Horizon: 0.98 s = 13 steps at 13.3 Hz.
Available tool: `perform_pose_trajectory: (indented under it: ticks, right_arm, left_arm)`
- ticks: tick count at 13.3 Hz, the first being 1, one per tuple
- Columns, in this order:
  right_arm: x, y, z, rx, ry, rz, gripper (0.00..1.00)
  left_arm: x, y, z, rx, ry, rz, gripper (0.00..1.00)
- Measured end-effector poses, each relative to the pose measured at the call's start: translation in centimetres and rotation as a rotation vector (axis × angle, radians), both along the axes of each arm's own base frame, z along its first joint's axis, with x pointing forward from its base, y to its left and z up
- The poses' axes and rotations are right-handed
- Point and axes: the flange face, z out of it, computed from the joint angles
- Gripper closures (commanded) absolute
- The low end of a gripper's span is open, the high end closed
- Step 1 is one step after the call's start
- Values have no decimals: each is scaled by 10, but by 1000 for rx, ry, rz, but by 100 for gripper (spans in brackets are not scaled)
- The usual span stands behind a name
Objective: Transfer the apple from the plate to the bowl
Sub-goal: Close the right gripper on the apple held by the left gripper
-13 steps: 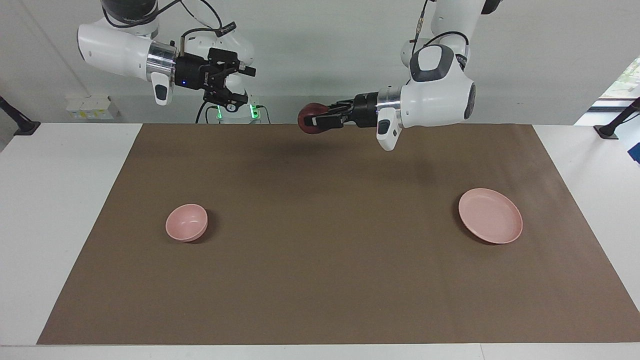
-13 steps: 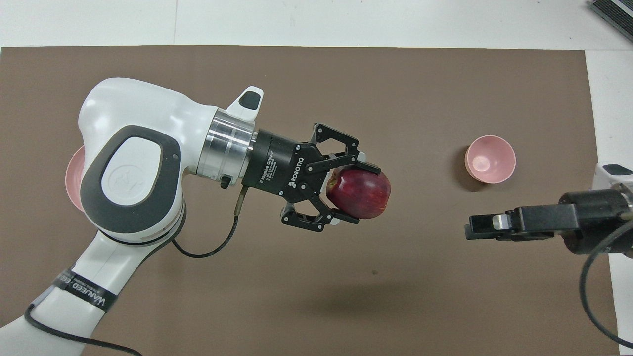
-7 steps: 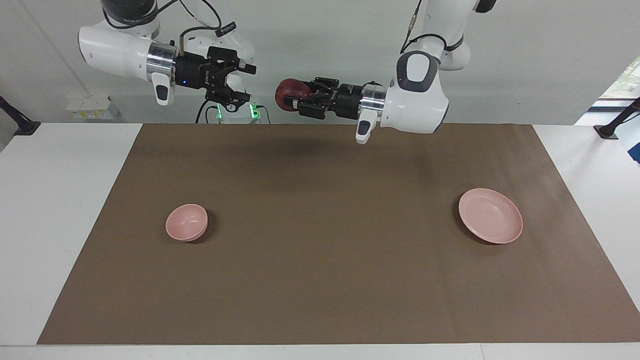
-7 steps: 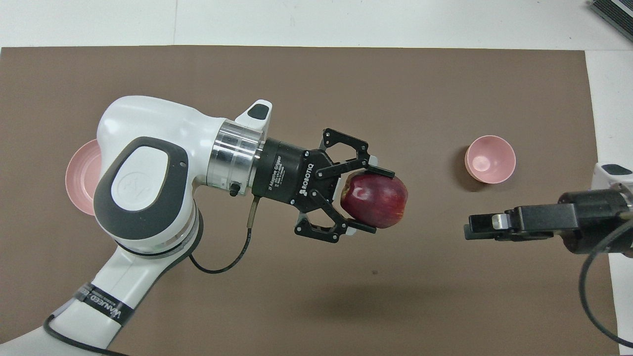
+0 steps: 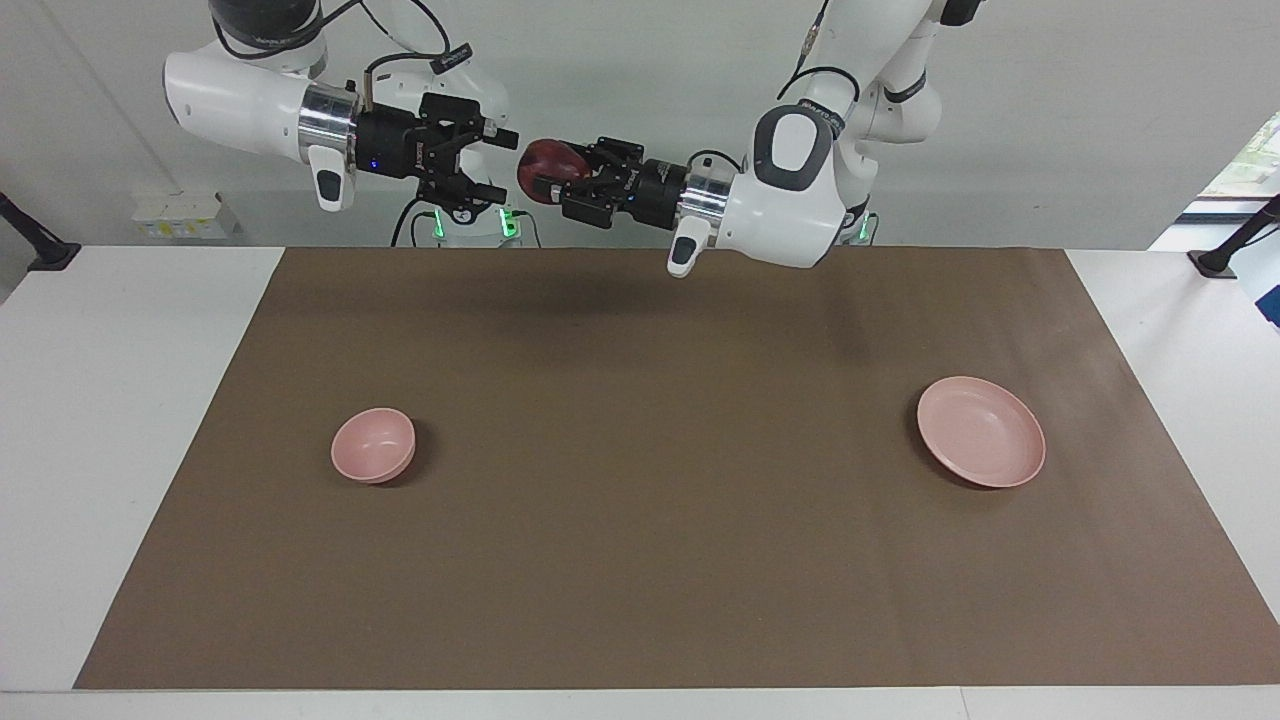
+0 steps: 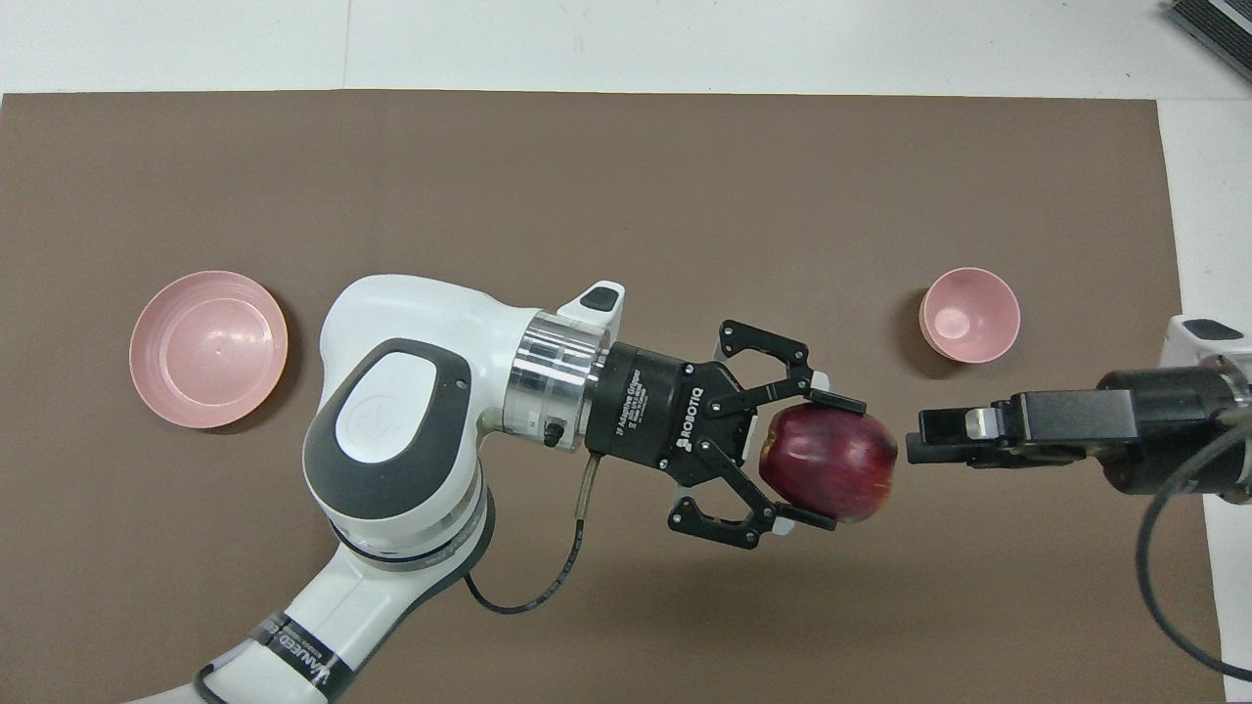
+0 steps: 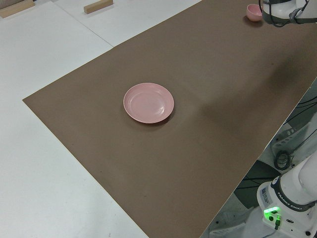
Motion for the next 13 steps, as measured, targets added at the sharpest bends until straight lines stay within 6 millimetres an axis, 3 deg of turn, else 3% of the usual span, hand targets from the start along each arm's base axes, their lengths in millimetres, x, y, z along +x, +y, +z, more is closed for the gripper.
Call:
perform_pose_trajectory:
  ticks: [13]
  right_arm:
    - [-12,3,-7,-24,7,72,0]
  left_arm:
    - [-7,-22,11,17,-1,89,100]
